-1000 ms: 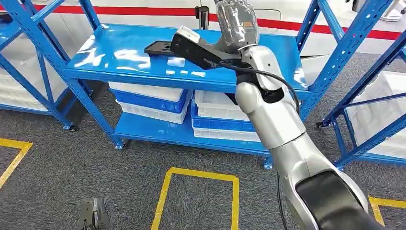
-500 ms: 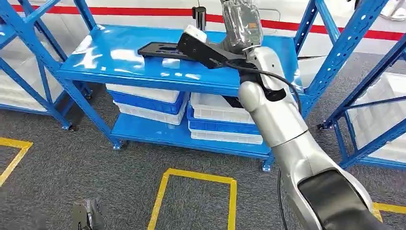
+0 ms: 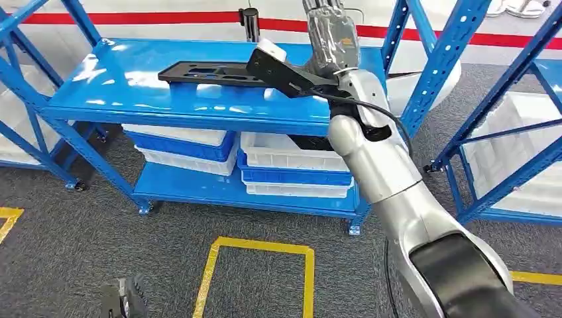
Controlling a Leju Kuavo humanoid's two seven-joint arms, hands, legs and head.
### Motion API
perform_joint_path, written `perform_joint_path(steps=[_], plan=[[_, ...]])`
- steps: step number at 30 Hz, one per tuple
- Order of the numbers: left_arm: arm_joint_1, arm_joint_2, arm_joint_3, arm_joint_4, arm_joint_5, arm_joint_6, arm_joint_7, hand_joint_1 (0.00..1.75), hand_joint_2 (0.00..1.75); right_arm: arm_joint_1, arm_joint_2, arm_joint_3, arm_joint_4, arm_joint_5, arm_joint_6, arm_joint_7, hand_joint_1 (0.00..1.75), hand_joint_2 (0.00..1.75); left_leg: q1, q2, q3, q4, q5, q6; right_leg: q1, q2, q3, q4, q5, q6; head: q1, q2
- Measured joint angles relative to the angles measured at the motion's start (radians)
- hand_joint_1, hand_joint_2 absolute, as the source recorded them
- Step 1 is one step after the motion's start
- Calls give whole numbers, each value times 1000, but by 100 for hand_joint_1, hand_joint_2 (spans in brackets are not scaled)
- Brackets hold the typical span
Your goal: Take the parts from the cabinet and place them on the table.
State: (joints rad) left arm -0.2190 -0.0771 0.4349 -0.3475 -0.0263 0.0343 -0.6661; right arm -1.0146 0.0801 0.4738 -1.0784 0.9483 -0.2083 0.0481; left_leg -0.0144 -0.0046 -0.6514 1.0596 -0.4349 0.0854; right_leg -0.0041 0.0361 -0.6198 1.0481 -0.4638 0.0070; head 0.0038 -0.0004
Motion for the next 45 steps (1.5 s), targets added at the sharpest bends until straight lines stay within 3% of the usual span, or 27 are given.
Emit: perform_joint_path(steps=[2, 3, 4, 5, 7, 9, 11, 13, 14, 15, 18, 19, 20, 23, 24, 26, 28, 29, 30, 31, 33, 35, 38, 40, 41, 44, 45], plan=[[-1, 0, 2, 0, 5, 0, -2, 0, 0, 1, 0, 0, 0, -3, -6, 0, 0, 175, -7, 4, 8, -14, -5, 6, -7, -1, 0, -9, 2, 2, -9, 0], [-1, 0, 2, -1, 7, 0, -3, 0, 0, -2, 3, 0, 0, -5, -7, -1, 0, 175, -8, 5, 22, -37, 0, 6, 1, 0, 9, -19, 4, 6, -10, 0], [0, -1, 2, -1, 8, -2, -4, 0, 0, -2, 2, -2, -2, -6, -8, -2, 0, 175, 8, 14, 46, -71, 13, -8, 2, -12, 5, -13, 0, 6, -8, 0], [-1, -3, 2, -1, 13, -2, -5, 0, 0, -7, 1, -2, -2, -6, -10, -3, 0, 175, 7, 12, 59, -85, 15, -10, 3, -20, -2, 5, -7, 9, -6, 0], [-1, -4, 2, -1, 18, -3, -7, 0, 0, -8, -1, -2, -2, -7, -10, -3, 0, 175, 10, 13, 65, -87, 14, -12, -2, -22, -73, 139, -55, 10, -6, 0], [1, -8, 2, 0, 24, -9, -9, 0, 0, 3, -3, -1, -2, -8, -10, -4, 0, 175, 15, 13, 67, -85, 8, -18, -10, -22, -144, 248, -75, 21, -7, 0], [5, -10, 2, 0, 32, -13, -14, 0, 0, 7, -9, -2, -2, -9, -9, -4, 0, 175, 22, 12, 71, -80, 0, -31, -18, -25, -129, 189, -27, 48, -6, 0], [7, -12, 2, 0, 37, -15, -17, 0, 0, 4, -9, -2, -4, -8, -10, -4, 0, 175, 29, 13, 77, -65, -16, -50, -30, -38, -51, 12, 53, 76, -5, 0], [6, -11, 3, 0, 37, -15, -17, 0, 0, 4, -11, -2, -3, -8, -10, -4, 0, 175, 28, 14, 75, -57, -26, -60, -32, -45, -39, -18, 51, 70, -4, 0], [5, -11, 3, 0, 37, -16, -17, 0, 0, 4, -7, 0, -4, -8, -10, -5, 0, 175, 25, 13, 72, -49, -31, -67, -23, -34, -25, -23, 53, 55, -4, 0], [8, -13, 4, 0, 39, -16, -19, 0, 0, 4, -10, -2, -5, -9, -11, -5, 0, 175, 28, 15, 75, -55, -33, -76, -20, -32, -28, -20, 46, 24, -5, 0], [7, -14, 4, 0, 40, -16, -20, 0, 0, 3, -7, -2, -10, -9, -12, -5, 0, 175, 35, 15, 72, -50, -42, -84, -34, -29, -21, -25, 47, 13, -5, 0], [6, -14, 4, 0, 42, -15, -22, 0, 0, 2, -6, -2, -13, -9, -12, -5, 0, 175, 35, 14, 61, -22, -57, -87, -32, -27, -16, -25, 43, 7, -8, 0], [7, -14, 5, 0, 46, -13, -24, 0, 0, 6, -5, -1, -15, -8, -13, -5, 0, 175, 37, 12, -59, 199, -138, -97, -27, -26, -5, -25, 34, -7, -11, 0], [9, -14, 5, 0, 46, -13, -24, 0, 0, 9, -5, -1, -15, -8, -13, -5, 0, 175, 37, 12, -93, 245, -141, -99, -25, -25, -3, -25, 32, -8, -10, 0], [11, -14, 5, 0, 48, -13, -24, 0, 0, 11, -5, 0, -15, -8, -13, -5, 0, 175, 38, 12, -98, 199, -81, -95, -23, -20, 2, -24, 28, -12, -11, 0], [10, -14, 5, 0, 50, -13, -25, 0, 0, 11, -5, 1, -16, -8, -13, -5, 0, 175, 38, 12, -35, 42, 14, -86, -23, -18, 11, -25, 22, -8, -11, 0], [10, -14, 5, 0, 55, -14, -26, 0, 0, 11, -5, 1, -17, -6, -15, -5, 0, 175, 37, 10, -5, -27, 31, -83, -23, -17, 14, -26, 19, -5, -10, 0], [8, -14, 5, 0, 55, -15, -26, 0, 0, 9, -5, 0, -18, -4, -19, -5, 0, 175, 28, 8, 9, -42, 18, -81, -12, -15, 9, -25, 17, 0, -9, 0], [7, -14, 5, 0, 55, -16, -26, 0, 0, 12, -6, 0, -18, -2, -23, -5, 0, 175, 27, 7, 9, -37, 16, -78, -15, -15, 8, -27, 16, 5, -10, 0], [6, -15, 5, 0, 56, -20, -27, 0, 0, 27, -8, -1, -21, 2, -30, -5, 0, 175, 20, 8, 12, -44, 10, -58, -8, -17, 16, -12, 32, 28, -10, 0], [3, -18, 5, 0, 58, -21, -27, 0, 0, 32, -10, -2, -25, 4, -31, -6, 0, 175, 25, 6, 34, -54, 14, -46, -10, -22, -1, 16, 13, 32, -8, 0], [-4, -20, 6, 0, 71, -23, -26, 0, 0, 43, -11, -2, -32, 10, -35, -6, 0, 175, 24, 7, 39, -54, 9, -32, -10, -24, -105, 208, -66, 14, -9, 0], [-5, -22, 6, 1, 77, -26, -23, 0, 0, 61, -11, -2, -32, 13, -35, -6, 0, 175, 23, 5, 45, -53, 3, -31, -9, -24, -156, 279, -77, 20, -8, 0], [-4, -24, 6, 2, 80, -26, -22, 0, 0, 68, -13, -2, -34, 15, -35, -4, 0, 175, 23, 3, 49, -53, -1, -33, -10, -24, -146, 242, -52, 35, -7, 0], [-5, -26, 6, 3, 91, -27, -21, 0, 0, 67, -10, -1, -46, 19, -34, -4, 0, 175, 23, 2, 66, -51, -18, -46, -14, -33, -40, -3, 63, 68, -7, 0], [-6, -26, 6, 3, 96, -27, -21, 0, 0, 66, -8, -1, -46, 19, -32, -4, 0, 175, 18, 3, 71, -46, -26, -54, -8, -35, -38, -31, 41, 47, -9, 0]])
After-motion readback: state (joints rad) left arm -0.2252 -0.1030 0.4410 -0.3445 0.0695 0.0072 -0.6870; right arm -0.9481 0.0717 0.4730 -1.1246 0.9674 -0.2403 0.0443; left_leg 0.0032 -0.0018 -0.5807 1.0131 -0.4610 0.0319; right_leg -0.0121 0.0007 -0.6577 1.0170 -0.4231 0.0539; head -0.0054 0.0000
